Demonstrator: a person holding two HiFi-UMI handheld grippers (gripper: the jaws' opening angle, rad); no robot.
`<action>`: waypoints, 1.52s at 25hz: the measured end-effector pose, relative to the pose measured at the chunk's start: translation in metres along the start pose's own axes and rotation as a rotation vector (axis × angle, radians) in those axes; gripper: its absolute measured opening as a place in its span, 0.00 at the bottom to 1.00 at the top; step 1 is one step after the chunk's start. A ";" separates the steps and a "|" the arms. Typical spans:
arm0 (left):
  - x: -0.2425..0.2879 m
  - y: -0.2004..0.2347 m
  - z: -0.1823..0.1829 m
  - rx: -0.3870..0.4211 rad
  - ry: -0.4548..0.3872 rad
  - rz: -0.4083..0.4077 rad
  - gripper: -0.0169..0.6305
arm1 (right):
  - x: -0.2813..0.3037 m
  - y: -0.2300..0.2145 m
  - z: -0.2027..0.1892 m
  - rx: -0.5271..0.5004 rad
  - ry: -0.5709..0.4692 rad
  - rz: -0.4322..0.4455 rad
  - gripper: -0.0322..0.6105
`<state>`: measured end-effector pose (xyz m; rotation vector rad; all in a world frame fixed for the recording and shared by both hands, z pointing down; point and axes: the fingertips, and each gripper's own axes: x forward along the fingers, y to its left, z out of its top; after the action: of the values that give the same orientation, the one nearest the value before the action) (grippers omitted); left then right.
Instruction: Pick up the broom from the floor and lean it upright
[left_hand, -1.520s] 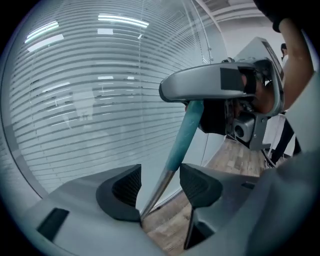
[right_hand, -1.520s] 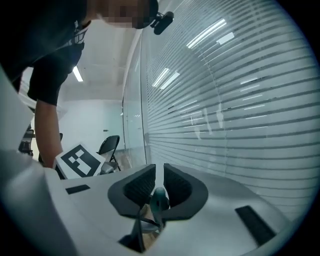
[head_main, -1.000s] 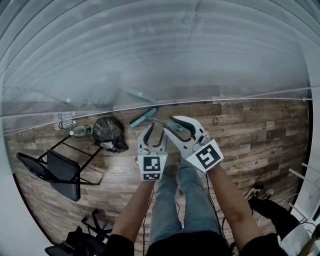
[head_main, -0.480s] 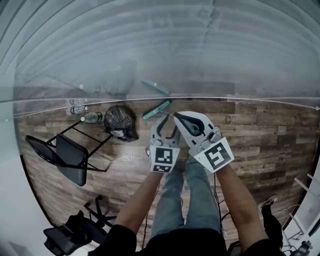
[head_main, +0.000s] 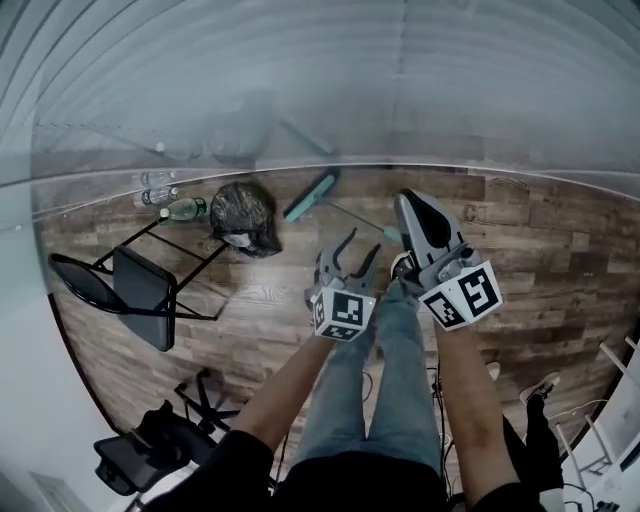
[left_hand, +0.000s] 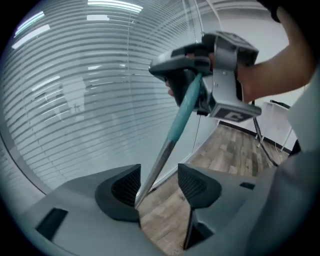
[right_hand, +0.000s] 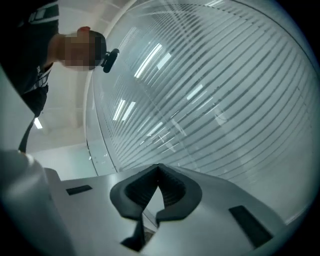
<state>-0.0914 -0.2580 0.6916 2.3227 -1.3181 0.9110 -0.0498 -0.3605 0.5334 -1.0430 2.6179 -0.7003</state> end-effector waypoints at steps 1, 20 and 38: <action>0.005 -0.002 0.001 0.017 0.000 0.012 0.42 | 0.002 0.005 0.003 -0.004 0.000 0.009 0.07; 0.000 0.008 0.104 0.143 -0.147 -0.159 0.14 | -0.017 0.071 0.079 -0.359 0.137 0.278 0.14; 0.001 -0.027 0.183 0.063 -0.221 -0.407 0.14 | 0.000 0.059 0.075 -0.371 0.314 0.266 0.19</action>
<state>-0.0002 -0.3452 0.5565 2.6631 -0.8428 0.5858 -0.0556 -0.3492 0.4388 -0.6857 3.1671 -0.3464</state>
